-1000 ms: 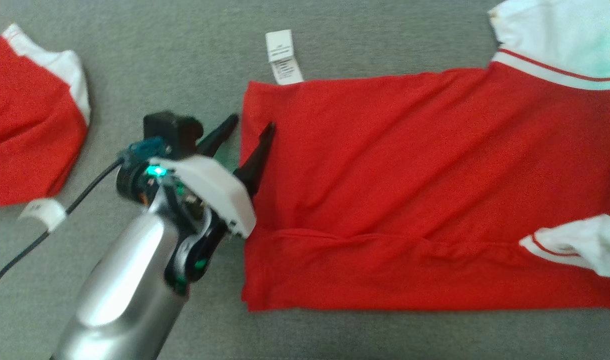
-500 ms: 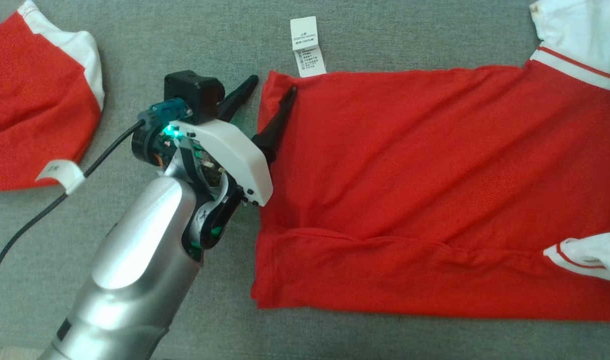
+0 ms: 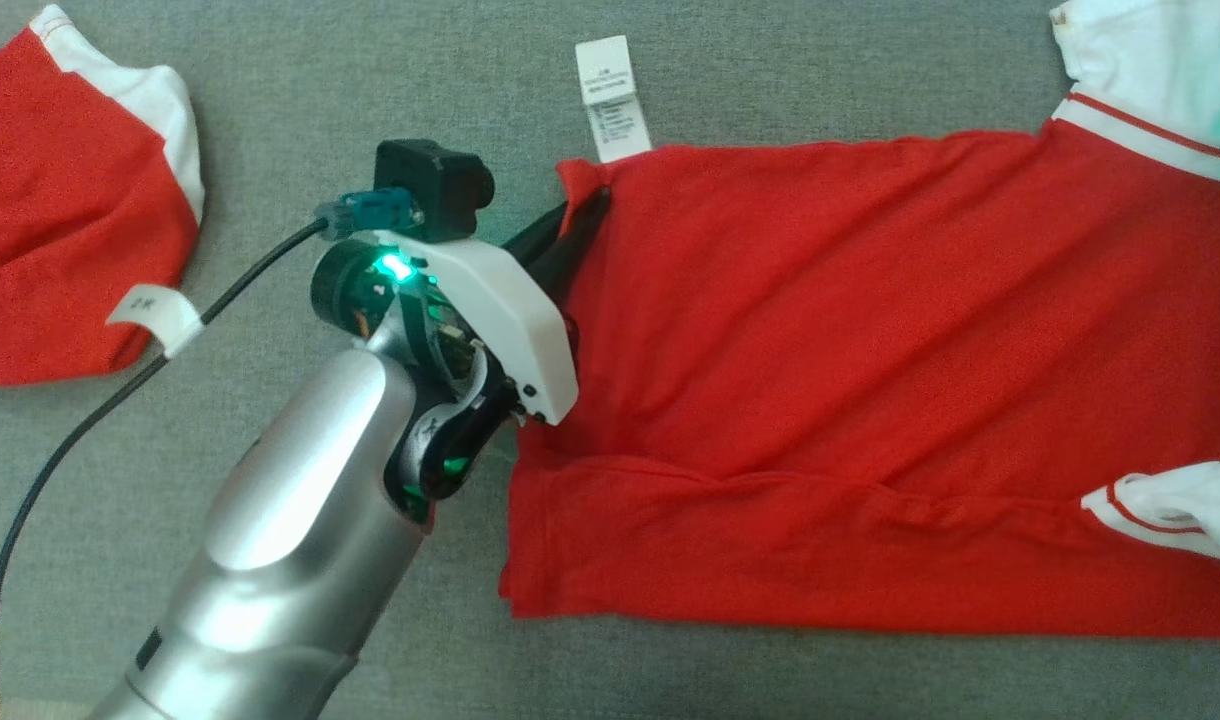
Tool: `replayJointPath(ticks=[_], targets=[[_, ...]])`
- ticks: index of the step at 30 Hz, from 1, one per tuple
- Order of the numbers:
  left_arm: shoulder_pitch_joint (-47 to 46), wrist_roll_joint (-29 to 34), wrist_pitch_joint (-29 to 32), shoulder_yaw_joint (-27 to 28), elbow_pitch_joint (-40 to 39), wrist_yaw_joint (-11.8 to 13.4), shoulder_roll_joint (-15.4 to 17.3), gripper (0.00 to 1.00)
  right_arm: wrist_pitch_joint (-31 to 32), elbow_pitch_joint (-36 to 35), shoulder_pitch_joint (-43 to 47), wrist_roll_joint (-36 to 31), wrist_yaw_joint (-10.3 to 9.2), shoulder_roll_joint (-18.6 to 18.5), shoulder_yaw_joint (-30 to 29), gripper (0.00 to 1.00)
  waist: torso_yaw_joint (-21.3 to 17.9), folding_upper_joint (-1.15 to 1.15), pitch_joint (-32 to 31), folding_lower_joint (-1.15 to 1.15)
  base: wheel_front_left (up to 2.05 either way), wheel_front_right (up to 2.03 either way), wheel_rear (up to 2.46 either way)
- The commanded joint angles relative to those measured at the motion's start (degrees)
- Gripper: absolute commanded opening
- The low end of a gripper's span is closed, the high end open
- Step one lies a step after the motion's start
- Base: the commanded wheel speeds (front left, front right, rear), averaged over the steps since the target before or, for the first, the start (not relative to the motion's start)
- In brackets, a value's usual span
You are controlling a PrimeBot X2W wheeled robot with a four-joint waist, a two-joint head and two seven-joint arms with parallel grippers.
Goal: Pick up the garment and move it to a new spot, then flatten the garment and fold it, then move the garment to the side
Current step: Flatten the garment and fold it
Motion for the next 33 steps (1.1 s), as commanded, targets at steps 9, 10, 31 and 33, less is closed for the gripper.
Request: replayJointPath(ticks=[9,10,31,33], targets=[[-3.5,-0.5,-6.0,8.0,-0.2,3.0,1.2,0.00,-9.4,-1.3,-6.2,0.4,0.43,3.7,-5.4,0.00,-1.1,0.00,-1.8,0.00,0.00,0.00,0.00],[-3.8,-0.6,-6.3,8.6,-0.2,3.1,1.4,0.00,-9.7,-1.4,-6.6,0.7,0.43,4.0,-5.4,0.00,-1.3,0.00,-2.0,0.00,0.00,0.00,0.00],[17.1,-6.2,-11.1,13.1,-16.8,3.7,7.0,0.00,-4.3,-26.1,26.5,11.7,0.43,-1.5,0.6,0.00,-8.0,0.00,-8.5,0.00,0.00,0.00,0.00],[20.2,-6.2,-11.2,13.0,-19.1,3.9,8.0,0.00,-4.0,-27.7,29.4,11.7,0.43,-0.9,0.0,0.00,-8.7,0.00,-9.1,0.00,0.00,0.00,0.00]])
